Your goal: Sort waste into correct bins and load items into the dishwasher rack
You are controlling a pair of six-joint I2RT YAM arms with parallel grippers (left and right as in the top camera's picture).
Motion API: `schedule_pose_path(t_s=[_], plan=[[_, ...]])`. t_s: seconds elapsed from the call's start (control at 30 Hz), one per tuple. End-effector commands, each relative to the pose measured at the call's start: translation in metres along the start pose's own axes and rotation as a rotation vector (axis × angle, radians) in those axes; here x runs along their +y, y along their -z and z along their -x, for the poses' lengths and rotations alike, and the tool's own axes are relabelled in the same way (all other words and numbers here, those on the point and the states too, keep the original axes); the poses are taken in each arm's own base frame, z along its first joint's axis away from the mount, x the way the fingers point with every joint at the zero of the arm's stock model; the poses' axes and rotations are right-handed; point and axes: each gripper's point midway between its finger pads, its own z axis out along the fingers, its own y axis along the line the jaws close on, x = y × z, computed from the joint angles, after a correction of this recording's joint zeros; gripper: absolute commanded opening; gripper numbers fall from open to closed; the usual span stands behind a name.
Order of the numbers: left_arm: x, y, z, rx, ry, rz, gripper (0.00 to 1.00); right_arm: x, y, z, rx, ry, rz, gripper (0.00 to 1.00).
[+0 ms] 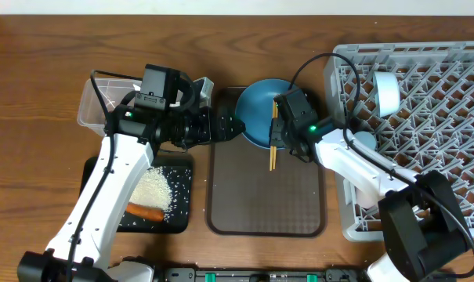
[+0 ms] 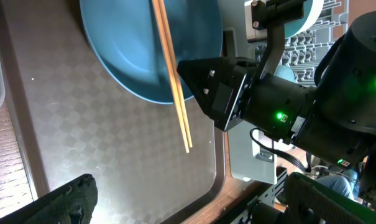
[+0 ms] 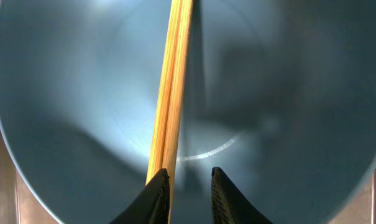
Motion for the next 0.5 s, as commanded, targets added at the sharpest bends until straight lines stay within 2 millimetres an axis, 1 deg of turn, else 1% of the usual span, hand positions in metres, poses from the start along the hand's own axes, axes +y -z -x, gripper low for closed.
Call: schedule_pose_path(t_s=[0.0,0.1,0.17,0.3,0.47], plan=[[-0.0014,0.0039,0.0024,-0.016,-0.017,0.005,0.98,-0.0007,-0.008,-0.0069,0.017,-0.006,-0.015,0.2],[-0.0014,0.0039,0.0024,-0.016,-0.017,0.005,0.98,0.0004,-0.0081,-0.0049,0.009,-0.007,-0.01,0.17],[-0.0014,0.0039,0.0023,-0.015,-0.016,0.005,0.98,0.0005,-0.0081,-0.0049,0.009,-0.007,-0.009,0.16],[-0.0014,0.0039,0.0024,-0.016,-0.017,0.005,0.98,0.0016,-0.0087,-0.007,0.011,-0.003,-0.009,0.16],[-0.0014,0.0039,0.0024,-0.016,-0.017,0.005,0.98,0.0034,-0.0088,-0.0038,-0.006,-0.005,-0.005,0.16]])
